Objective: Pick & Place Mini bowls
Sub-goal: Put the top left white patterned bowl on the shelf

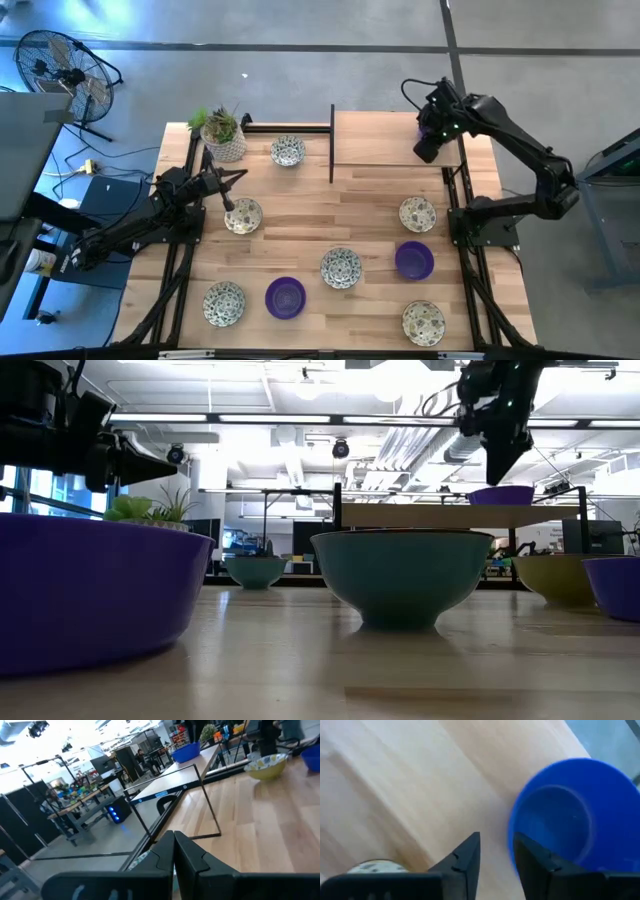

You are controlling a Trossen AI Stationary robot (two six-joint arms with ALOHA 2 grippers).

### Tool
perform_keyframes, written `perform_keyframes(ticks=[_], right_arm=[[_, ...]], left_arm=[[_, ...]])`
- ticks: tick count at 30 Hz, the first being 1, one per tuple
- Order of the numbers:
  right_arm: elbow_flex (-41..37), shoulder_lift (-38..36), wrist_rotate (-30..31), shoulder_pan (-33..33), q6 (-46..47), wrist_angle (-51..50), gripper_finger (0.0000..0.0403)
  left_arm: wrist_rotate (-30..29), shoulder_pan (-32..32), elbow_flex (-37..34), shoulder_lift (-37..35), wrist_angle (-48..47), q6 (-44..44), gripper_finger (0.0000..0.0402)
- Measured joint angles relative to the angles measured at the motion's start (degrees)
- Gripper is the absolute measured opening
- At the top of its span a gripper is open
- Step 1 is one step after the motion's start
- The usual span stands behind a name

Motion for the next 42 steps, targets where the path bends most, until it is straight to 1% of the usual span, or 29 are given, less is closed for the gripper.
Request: perform_keyframes(ticks=[2,4,6,7,8,13,17,19,21,24,28,34,37,42], right_arm=[[-0.5,-2.7,-0.4,1.4,1.1,1.0,0.0089],[-2.4,-6.5,-0.6,3.7,1.6,3.8,0.006],[-5.9,-11.1,-0.9,6.3,3.3,8.9,0.0023],[-8.3,-13.4,-1.4,7.6,4.1,12.0,0.0012],[-11.0,-15.8,-2.1,8.9,5.2,15.0,0.0008],[-27.5,-26.8,-4.8,15.5,11.4,36.3,0.0026],[-40.9,-31.9,-5.8,21.0,13.9,56.5,0.0013],[-46.4,-32.7,-5.9,23.6,14.1,66.4,0.0004],[-50.9,-32.9,-5.7,25.9,13.9,74.8,0.0003],[-55.0,-33.0,-5.6,28.9,12.6,83.8,0.0002],[-57.9,-33.0,-5.7,32.6,12.2,90.5,0.0002],[-61.3,-32.9,-5.7,37.8,9.3,98.7,0.0001],[-62.8,-32.9,-5.7,39.3,7.6,103.0,0.0001],[-63.0,-32.9,-5.8,40.3,7.0,104.2,0.0001]], left_arm=[[1.3,0.0,0.0,0.0,0.3,-0.9,0.0],[3.2,0.0,0.0,0.0,0.8,-0.9,0.0],[5.8,0.0,0.0,0.0,1.2,-0.2,0.0],[7.1,0.0,0.0,0.0,1.4,0.5,0.0],[8.2,0.0,0.0,0.0,1.7,0.7,0.0],[10.6,0.0,0.0,0.0,2.2,-1.0,0.0],[12.1,0.0,0.1,0.3,2.1,-1.2,0.0],[12.1,0.0,0.6,1.5,1.8,-1.7,0.0],[12.1,-0.1,1.2,3.1,1.5,-2.3,0.0],[12.0,-1.5,2.6,5.8,2.1,-2.3,0.0],[9.9,-5.4,3.6,10.4,1.6,-2.2,0.0],[2.3,-13.9,6.3,18.9,2.1,-2.1,0.0],[-0.3,-18.7,9.2,24.2,2.2,-2.1,0.0],[-4.4,-26.6,15.9,34.4,1.9,-0.6,0.0]])
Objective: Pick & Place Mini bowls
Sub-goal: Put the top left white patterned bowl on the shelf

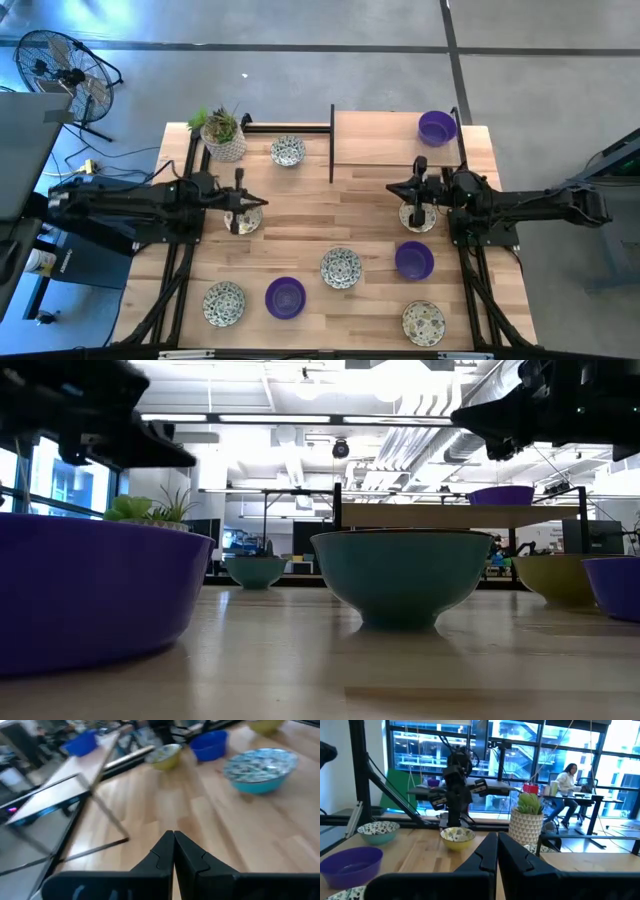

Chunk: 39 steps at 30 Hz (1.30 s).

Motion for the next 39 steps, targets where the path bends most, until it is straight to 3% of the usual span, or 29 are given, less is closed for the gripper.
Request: perform_keyframes(ticks=[4,10,16,24,33,39], right_arm=[[0.0,0.0,0.0,0.0,-0.3,0.0,0.0001],[0.0,0.0,0.0,0.0,-0.9,-0.3,0.0001],[0.0,0.1,0.0,0.0,-1.3,-1.2,0.0001],[0.0,0.1,0.2,0.0,-1.4,-2.3,0.0001],[0.0,0.1,0.2,0.0,-1.5,-2.7,0.0002],[0.0,0.1,0.2,0.0,-1.4,-3.0,0.0001]], left_arm=[[-3.1,-5.2,6.1,9.0,-2.7,1.0,0.0],[-4.8,-10.3,17.5,21.2,-14.4,-1.7,0.0],[-0.5,-14.5,27.8,31.1,-25.6,-7.5,0.0],[0.0,-20.4,38.9,41.5,-35.2,-12.6,0.0027],[-0.8,-22.2,44.8,45.7,-48.0,-22.1,0.0094],[-8.8,-22.2,44.7,45.7,-59.7,-28.7,0.0118]])
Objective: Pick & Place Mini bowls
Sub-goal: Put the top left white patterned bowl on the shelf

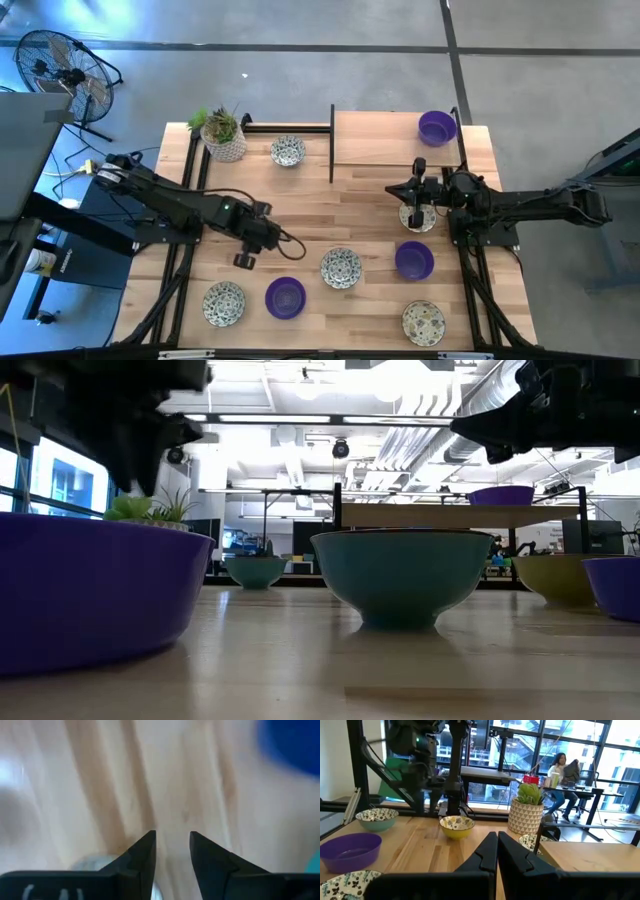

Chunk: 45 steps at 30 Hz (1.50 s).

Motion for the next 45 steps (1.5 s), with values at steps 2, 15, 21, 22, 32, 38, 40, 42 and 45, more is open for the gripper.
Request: perform_keyframes(ticks=[2,15,21,22,32,38,40,42,45], right_arm=[[0.0,0.0,0.0,0.0,0.0,0.0,0.0002],[0.0,0.1,0.0,0.0,0.1,-0.1,0.0002],[0.0,0.3,0.0,0.0,0.0,-0.1,0.0002],[0.0,0.3,0.0,0.0,0.0,0.0,0.0002],[0.0,0.3,0.0,0.0,0.0,0.0,0.0001],[0.0,0.3,0.0,0.0,-0.4,0.0,0.0001],[0.0,0.3,0.0,0.0,-0.5,0.0,0.0001],[0.0,0.3,0.0,0.0,-0.5,0.0,0.0002],[0.0,0.3,0.0,0.0,-0.5,0.0,0.0001]], left_arm=[[-0.4,0.0,0.0,0.9,-1.6,-0.5,0.0123],[-3.3,0.0,-2.3,4.1,-6.6,-9.4,0.0203],[-4.4,0.0,-4.5,3.9,-5.3,-9.3,0.0201],[-4.1,0.0,-5.1,3.9,-4.7,-9.3,0.0198],[-4.8,0.0,-8.6,3.9,-3.8,-10.4,0.019],[-5.5,0.0,-10.7,3.9,-1.7,-10.7,0.019],[-5.6,0.0,-11.4,3.9,-1.4,-11.3,0.0189],[-6.4,0.0,-12.5,3.9,-0.9,-12.3,0.0183],[-6.6,0.0,-13.9,3.9,1.1,-13.3,0.0161]])
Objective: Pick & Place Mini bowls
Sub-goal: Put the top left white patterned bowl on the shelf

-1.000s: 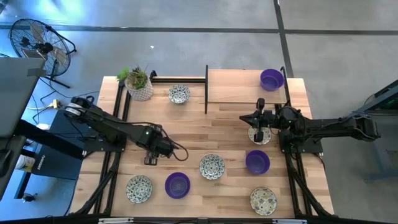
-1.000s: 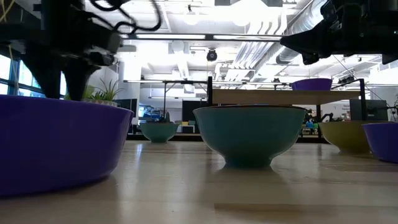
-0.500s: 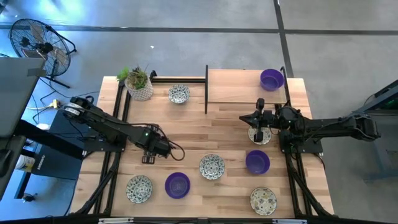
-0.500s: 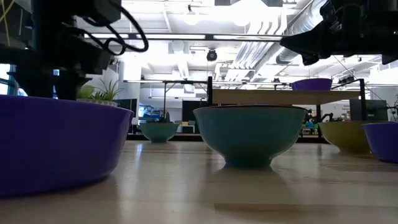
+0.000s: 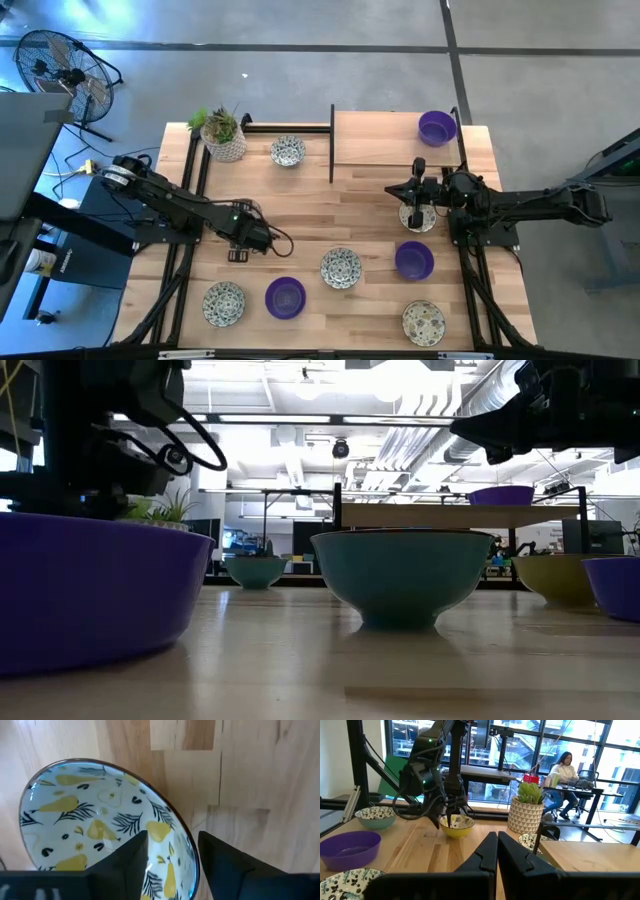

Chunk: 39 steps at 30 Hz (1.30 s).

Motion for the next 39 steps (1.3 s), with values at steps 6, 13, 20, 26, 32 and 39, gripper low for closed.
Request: perform_keyframes(ticks=[6,13,20,26,32,39], right_arm=[[0.0,0.0,0.0,0.0,-0.2,0.0,0.0001],[0.0,0.0,0.0,0.0,-0.4,0.0,0.0001],[0.0,0.0,0.2,0.0,-0.4,0.0,0.0001],[0.0,0.0,0.2,0.0,-0.4,0.0,0.0001],[0.0,0.0,0.2,0.0,-0.2,-0.1,0.0001],[0.0,0.0,0.2,0.0,0.0,-0.5,0.0001]], left_arm=[[-0.5,0.0,-0.4,0.0,0.5,0.5,0.0086],[-0.7,0.0,-0.3,0.0,0.2,2.5,0.0011],[1.1,0.0,3.9,0.0,-4.0,6.0,0.0009],[-0.4,0.0,13.1,0.0,-10.8,12.6,0.001],[-0.8,2.0,18.2,-1.5,-7.9,20.8,0.0006],[-0.6,4.9,15.3,-1.5,1.0,33.1,0.0005]])
